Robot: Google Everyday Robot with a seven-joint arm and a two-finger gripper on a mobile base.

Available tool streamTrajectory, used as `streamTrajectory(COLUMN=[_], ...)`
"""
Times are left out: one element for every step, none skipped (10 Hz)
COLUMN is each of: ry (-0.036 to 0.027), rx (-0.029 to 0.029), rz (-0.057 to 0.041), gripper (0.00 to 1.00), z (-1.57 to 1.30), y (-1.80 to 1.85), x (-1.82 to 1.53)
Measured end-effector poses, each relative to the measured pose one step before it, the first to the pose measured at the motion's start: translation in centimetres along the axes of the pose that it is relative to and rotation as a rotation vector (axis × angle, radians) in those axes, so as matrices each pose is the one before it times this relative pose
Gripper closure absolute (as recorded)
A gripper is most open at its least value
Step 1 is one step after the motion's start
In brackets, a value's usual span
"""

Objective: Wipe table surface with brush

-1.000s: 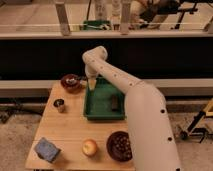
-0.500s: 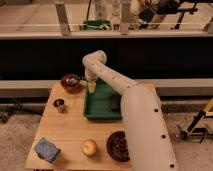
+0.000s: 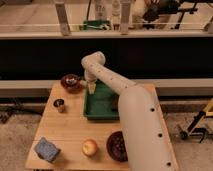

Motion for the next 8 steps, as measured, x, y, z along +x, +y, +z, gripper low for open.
streamTrajectory(ry=[0.01476, 0.0084, 0.01142, -0.0032, -0.01327, -0.01597, -0.00065, 0.00002], rx=[0.01266, 0.01119, 0.01375, 0.00771, 0.00133, -0.00158, 0.00692, 0.00396], rz=[-0.00416, -0.00135, 0.00133, 0.00082, 0.00374, 0.00655, 0.01252, 0.01825], gripper=[0.2, 0.2, 0.2, 0.2, 0.2, 0.2, 0.2, 0.2], z=[-0.818, -0.456, -0.377, 0.095, 0.324, 0.425, 0.002, 0.039], y=[-0.483, -0.339, -0.413, -0.679, -0.658, -0.452, -0.435, -0.237], x=[-0.343, -0.078, 0.21, -0.239, -0.598, -0.764, 0.114, 0.109])
